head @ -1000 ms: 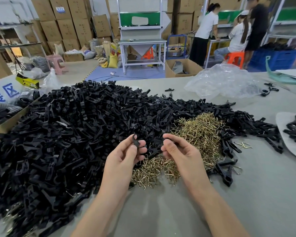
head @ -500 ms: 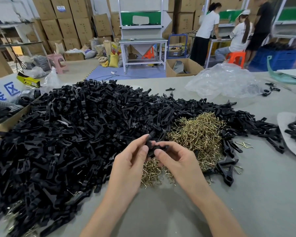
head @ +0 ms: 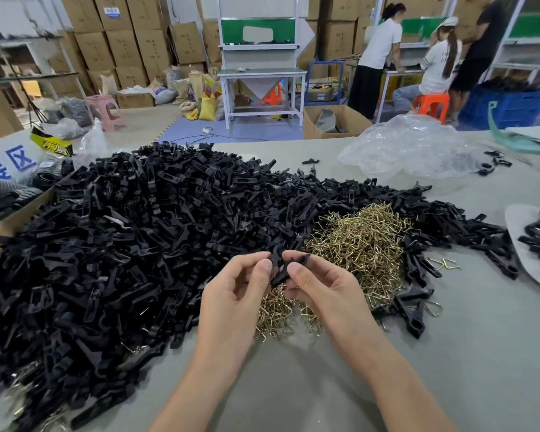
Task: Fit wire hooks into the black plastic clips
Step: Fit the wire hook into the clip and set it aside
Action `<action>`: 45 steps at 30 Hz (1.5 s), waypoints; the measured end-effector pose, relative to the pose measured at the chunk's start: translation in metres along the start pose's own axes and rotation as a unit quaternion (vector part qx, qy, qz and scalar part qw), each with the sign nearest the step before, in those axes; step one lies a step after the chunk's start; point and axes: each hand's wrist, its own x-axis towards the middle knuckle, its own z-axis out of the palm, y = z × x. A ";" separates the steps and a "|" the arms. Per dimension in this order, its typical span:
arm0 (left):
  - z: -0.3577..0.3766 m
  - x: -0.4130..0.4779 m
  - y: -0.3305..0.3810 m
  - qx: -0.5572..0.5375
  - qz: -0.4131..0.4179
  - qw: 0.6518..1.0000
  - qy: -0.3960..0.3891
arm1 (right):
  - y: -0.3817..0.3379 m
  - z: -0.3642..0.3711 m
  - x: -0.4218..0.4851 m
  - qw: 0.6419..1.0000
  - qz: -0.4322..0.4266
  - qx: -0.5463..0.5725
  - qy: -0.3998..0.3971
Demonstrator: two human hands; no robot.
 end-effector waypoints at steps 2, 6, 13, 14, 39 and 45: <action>0.001 -0.001 -0.001 -0.002 0.003 1.000 0.004 | 0.000 0.001 0.000 1.000 0.001 -0.004 -0.005; 0.002 -0.001 -0.002 0.011 0.009 1.000 0.009 | 0.000 0.000 -0.002 1.000 0.006 -0.016 -0.013; 0.002 -0.001 -0.002 0.027 0.019 0.999 0.014 | -0.003 0.002 -0.003 1.000 0.021 -0.005 -0.004; 0.002 -0.001 -0.003 0.027 0.018 0.999 0.013 | -0.004 0.002 -0.004 1.000 0.023 -0.006 -0.003; -0.005 -0.001 -0.006 0.093 0.073 0.992 -0.052 | -0.007 -0.001 -0.004 1.000 -0.005 0.006 -0.022; -0.020 0.006 -0.018 0.359 0.100 0.921 -0.116 | -0.015 -0.021 0.000 0.987 0.004 0.146 0.059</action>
